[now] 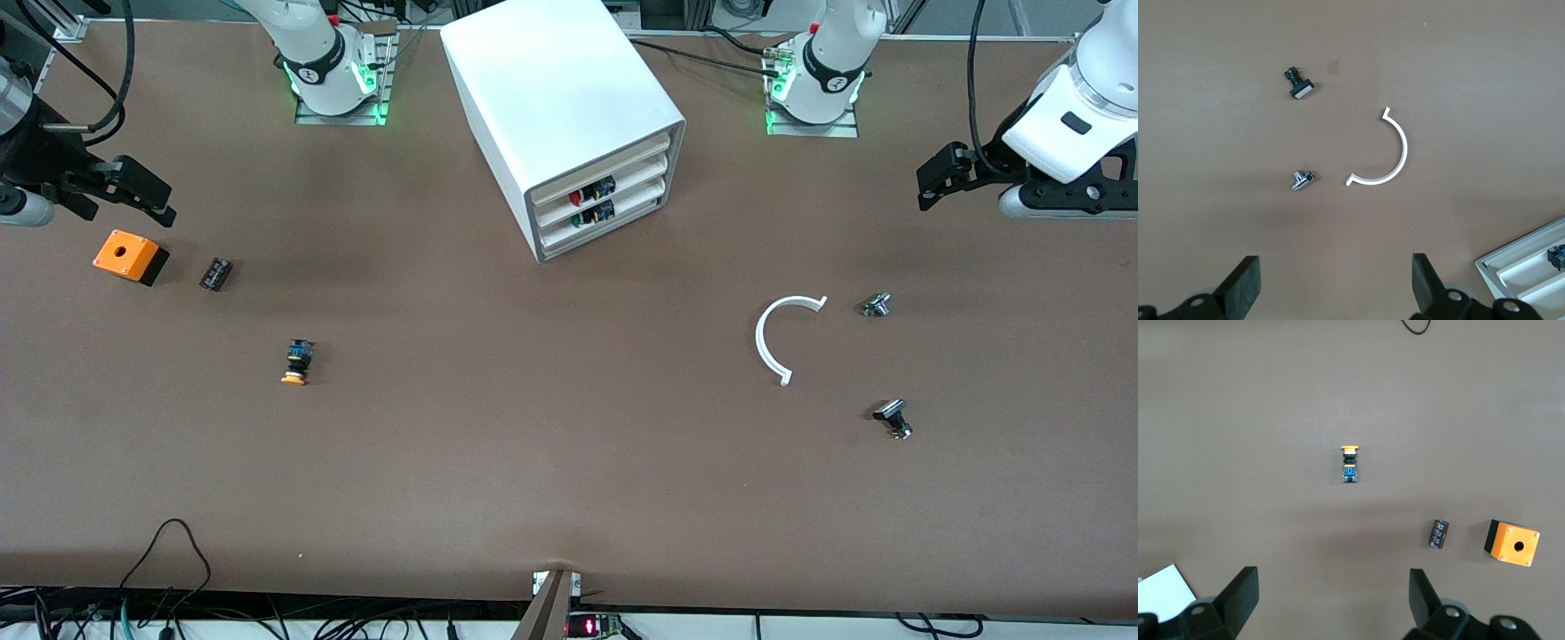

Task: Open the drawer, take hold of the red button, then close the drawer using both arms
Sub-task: 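Move the left gripper toward the drawer handle while the right gripper rises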

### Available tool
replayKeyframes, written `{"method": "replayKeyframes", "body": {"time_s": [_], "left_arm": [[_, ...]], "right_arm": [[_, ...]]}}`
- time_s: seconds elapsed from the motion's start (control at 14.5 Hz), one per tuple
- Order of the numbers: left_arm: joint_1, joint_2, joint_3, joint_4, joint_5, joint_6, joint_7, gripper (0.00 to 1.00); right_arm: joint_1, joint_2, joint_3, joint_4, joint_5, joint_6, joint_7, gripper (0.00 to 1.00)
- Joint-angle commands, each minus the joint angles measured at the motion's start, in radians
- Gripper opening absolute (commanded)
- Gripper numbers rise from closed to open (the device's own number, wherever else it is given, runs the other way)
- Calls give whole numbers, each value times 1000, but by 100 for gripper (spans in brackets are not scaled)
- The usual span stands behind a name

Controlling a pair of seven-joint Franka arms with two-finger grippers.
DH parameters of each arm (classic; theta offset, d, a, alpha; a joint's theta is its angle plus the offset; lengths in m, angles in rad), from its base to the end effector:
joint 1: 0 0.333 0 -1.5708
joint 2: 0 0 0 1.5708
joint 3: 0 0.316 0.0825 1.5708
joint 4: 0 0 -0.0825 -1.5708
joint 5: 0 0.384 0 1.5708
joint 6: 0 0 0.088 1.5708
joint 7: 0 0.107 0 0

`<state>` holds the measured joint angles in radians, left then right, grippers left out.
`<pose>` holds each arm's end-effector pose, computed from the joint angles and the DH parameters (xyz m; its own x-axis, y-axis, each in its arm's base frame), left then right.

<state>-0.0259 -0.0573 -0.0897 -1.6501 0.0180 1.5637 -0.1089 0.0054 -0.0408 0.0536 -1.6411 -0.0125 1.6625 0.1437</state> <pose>0.5314 -0.0611 0.6176 0.9996 -0.0063 -0.0266 -0.0070 -0.9996 -0.0262 0.5494 0.0318 0.6219 0.9945 -0.0835 0.0636 -0.0840 -0.9965 0.0056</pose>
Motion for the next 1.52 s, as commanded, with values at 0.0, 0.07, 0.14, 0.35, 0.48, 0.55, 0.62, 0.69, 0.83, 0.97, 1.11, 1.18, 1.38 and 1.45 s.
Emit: {"method": "replayKeyframes", "body": {"time_s": [0.0,0.07,0.14,0.35,0.48,0.55,0.62,0.69,0.83,0.97,1.11,1.18,1.38,1.45], "left_arm": [[-2,10,1,27,-13,-22,23,100],[-2,10,1,27,-15,-22,23,100],[-2,10,1,29,-13,-22,23,100],[-2,10,1,29,-15,-22,23,100],[-2,8,-2,29,-16,-25,25,100],[-2,8,-4,32,-16,-25,25,100],[-5,11,-4,47,-18,-33,23,100],[-8,14,-2,53,-18,-46,22,100],[-11,14,-2,53,-18,-59,22,100],[-12,14,-2,55,-16,-68,23,100],[-11,16,-1,55,-19,-70,23,100],[-11,16,-1,53,-20,-80,22,100],[-23,17,-11,52,-20,-166,23,100],[-28,30,-31,52,-20,-207,29,100]], "right_arm": [[-7,-8,8,0,9,5,5,100],[-7,-5,3,7,12,0,-15,100],[-7,-5,3,9,16,-4,-13,100],[-7,-7,3,4,14,-9,-13,100],[-7,-1,3,0,11,-62,-10,100],[-7,5,3,-8,9,-64,-12,100],[-7,5,3,-15,14,-60,-12,100],[-8,9,2,-25,16,-52,-12,100],[-8,31,2,-32,14,-52,-15,100],[-7,50,3,-37,14,-46,-13,100],[-7,59,3,-84,16,20,-13,100],[-7,58,2,-123,17,67,-10,100],[-7,87,6,-160,28,125,7,100],[-4,105,8,-157,40,126,7,100]]}}
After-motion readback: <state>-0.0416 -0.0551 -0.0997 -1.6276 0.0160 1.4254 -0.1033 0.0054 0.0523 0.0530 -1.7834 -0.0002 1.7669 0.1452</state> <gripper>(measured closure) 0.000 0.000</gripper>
